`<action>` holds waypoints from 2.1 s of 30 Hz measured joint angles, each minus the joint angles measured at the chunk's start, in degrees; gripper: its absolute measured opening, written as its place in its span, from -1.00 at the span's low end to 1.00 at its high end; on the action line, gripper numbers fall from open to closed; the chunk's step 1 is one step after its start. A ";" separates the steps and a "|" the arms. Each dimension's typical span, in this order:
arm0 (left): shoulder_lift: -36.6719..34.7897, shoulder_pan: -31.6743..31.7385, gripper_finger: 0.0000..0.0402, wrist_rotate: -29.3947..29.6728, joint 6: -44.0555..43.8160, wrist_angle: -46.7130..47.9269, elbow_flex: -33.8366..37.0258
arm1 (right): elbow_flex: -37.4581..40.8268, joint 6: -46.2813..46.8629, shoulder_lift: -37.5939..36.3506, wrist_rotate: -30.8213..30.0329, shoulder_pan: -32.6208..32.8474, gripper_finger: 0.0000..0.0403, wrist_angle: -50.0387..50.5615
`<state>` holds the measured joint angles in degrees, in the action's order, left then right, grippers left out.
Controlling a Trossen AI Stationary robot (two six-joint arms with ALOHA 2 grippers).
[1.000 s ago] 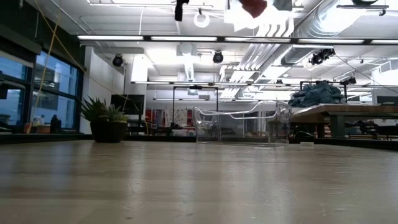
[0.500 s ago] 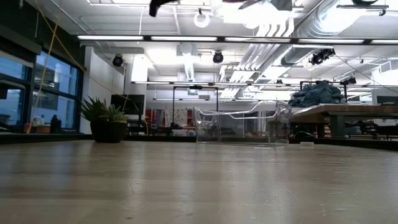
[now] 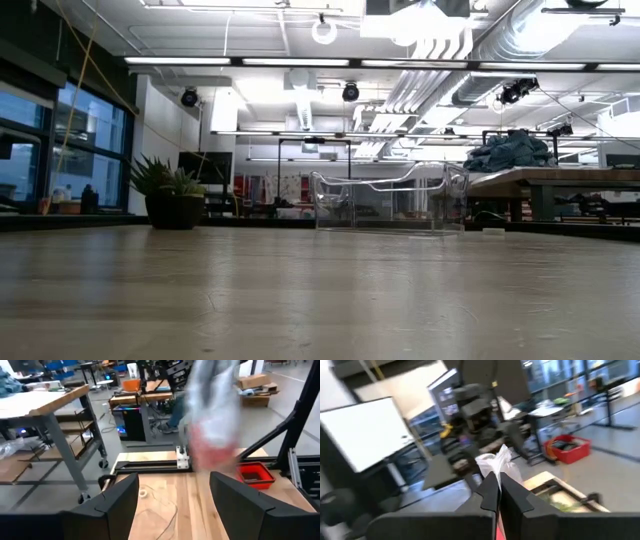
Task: Roll bandage
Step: Put the transparent zip bag into the transparent bin
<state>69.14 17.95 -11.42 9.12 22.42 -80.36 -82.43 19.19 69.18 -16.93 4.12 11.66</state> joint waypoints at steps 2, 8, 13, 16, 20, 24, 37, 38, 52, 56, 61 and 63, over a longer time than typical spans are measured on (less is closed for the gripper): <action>0.76 -0.57 0.20 0.19 0.00 -0.02 0.00 | 0.00 0.89 0.24 1.46 0.02 -1.00 0.00; 2.34 -3.32 0.20 0.28 -0.03 -3.19 0.02 | 0.00 1.54 0.70 2.41 0.02 -1.00 0.10; 1.60 -4.54 0.20 0.10 0.01 -0.20 0.02 | 0.00 1.41 0.66 2.53 0.04 -1.00 0.14; 0.53 -4.65 0.20 0.04 -0.01 1.20 0.02 | 0.00 1.41 0.66 3.94 0.02 -1.00 0.18; 0.05 -4.63 0.20 0.06 -0.02 2.79 0.01 | 0.00 1.39 0.64 4.18 0.03 -1.00 0.35; 0.36 -4.63 0.20 0.04 -0.36 1.79 0.01 | 0.00 1.39 0.62 4.71 0.02 -1.00 0.35; 0.86 -5.06 0.20 -0.54 -2.83 -0.74 0.02 | 0.00 -0.09 0.91 4.94 -0.02 -1.00 1.77; 0.86 -5.11 0.20 -1.18 -2.99 -0.82 0.02 | 0.00 -0.14 0.96 4.86 -0.02 -1.00 1.76; 2.95 -5.67 0.19 -0.63 -7.33 -2.75 0.00 | -0.02 0.04 2.59 4.53 -0.02 -1.00 0.52; 3.07 -5.66 0.04 0.19 -7.12 -2.26 0.02 | -0.02 0.01 2.50 4.53 -0.02 -1.00 0.50; 2.54 -5.68 -0.35 0.19 -6.99 -2.13 0.02 | -0.02 -0.05 2.48 4.53 -0.02 -1.00 0.57; 2.52 -5.68 -0.55 0.10 -6.36 -2.08 0.02 | -0.02 -0.01 2.46 4.53 -0.02 -1.00 0.57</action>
<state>71.66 12.27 -11.31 2.76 20.34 -80.34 -82.46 19.18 71.64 -12.40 4.10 12.23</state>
